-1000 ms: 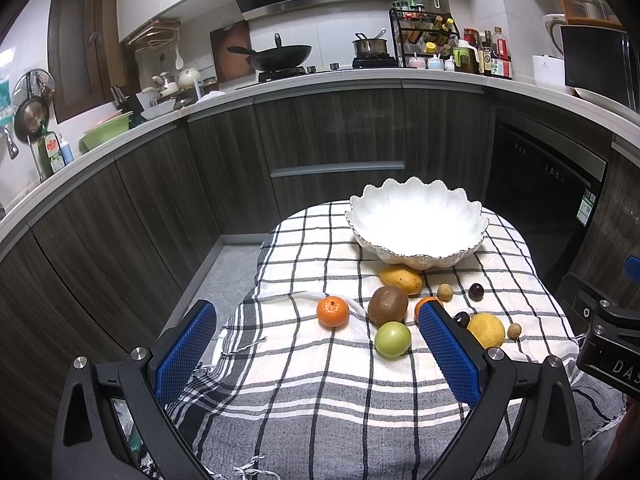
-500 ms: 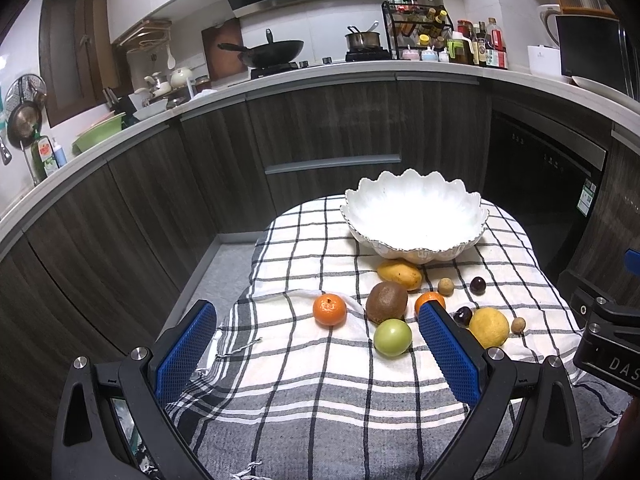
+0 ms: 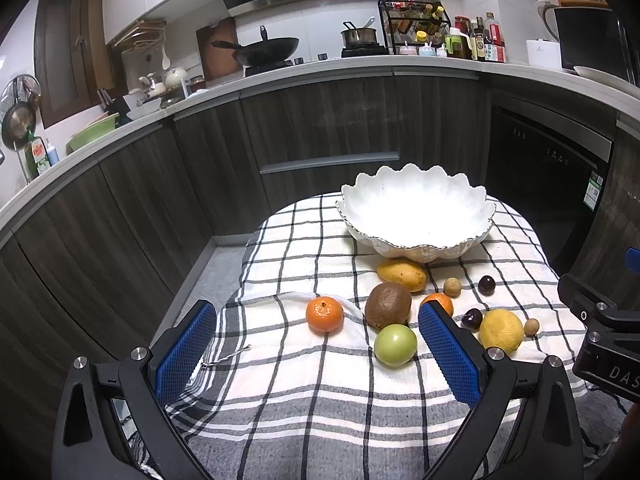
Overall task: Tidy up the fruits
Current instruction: 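Move both tools toward the fruits in front of the white bowl, then grasp the green apple with the left tool while the right tool grasps the yellow lemon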
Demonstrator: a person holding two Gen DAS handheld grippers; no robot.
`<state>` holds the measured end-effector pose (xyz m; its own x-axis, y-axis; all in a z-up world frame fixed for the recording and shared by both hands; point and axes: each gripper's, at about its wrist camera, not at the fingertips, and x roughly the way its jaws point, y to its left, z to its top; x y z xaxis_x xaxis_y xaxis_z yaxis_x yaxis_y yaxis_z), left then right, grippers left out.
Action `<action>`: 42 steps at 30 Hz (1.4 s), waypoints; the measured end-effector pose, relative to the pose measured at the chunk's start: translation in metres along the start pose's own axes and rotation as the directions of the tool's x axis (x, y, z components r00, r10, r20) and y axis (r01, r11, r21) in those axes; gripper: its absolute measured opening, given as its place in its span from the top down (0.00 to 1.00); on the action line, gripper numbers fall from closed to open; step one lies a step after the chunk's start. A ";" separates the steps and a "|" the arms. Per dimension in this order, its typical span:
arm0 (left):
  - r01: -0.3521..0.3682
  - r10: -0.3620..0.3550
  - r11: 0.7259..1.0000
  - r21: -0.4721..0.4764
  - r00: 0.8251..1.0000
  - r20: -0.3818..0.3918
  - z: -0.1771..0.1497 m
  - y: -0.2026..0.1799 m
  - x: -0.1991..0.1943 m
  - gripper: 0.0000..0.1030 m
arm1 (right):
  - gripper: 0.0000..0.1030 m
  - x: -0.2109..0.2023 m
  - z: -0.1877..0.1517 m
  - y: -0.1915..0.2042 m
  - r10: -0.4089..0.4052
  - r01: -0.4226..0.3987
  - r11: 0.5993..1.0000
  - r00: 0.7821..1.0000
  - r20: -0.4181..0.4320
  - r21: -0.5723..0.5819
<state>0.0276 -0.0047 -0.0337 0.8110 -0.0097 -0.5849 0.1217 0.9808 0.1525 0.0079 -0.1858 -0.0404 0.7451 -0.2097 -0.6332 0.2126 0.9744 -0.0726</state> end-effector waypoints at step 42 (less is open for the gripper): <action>0.152 -0.134 0.984 0.090 0.974 -0.180 -0.052 -0.058 0.126 0.10 | 0.15 0.110 -0.040 0.003 0.030 -0.036 0.999 0.985 -0.172 -0.030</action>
<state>0.0930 -0.0528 -0.1571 0.6707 -0.1056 -0.7342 0.2945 0.9464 0.1329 0.0649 -0.2031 -0.1412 0.6310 -0.1634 -0.7584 0.1664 0.9833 -0.0733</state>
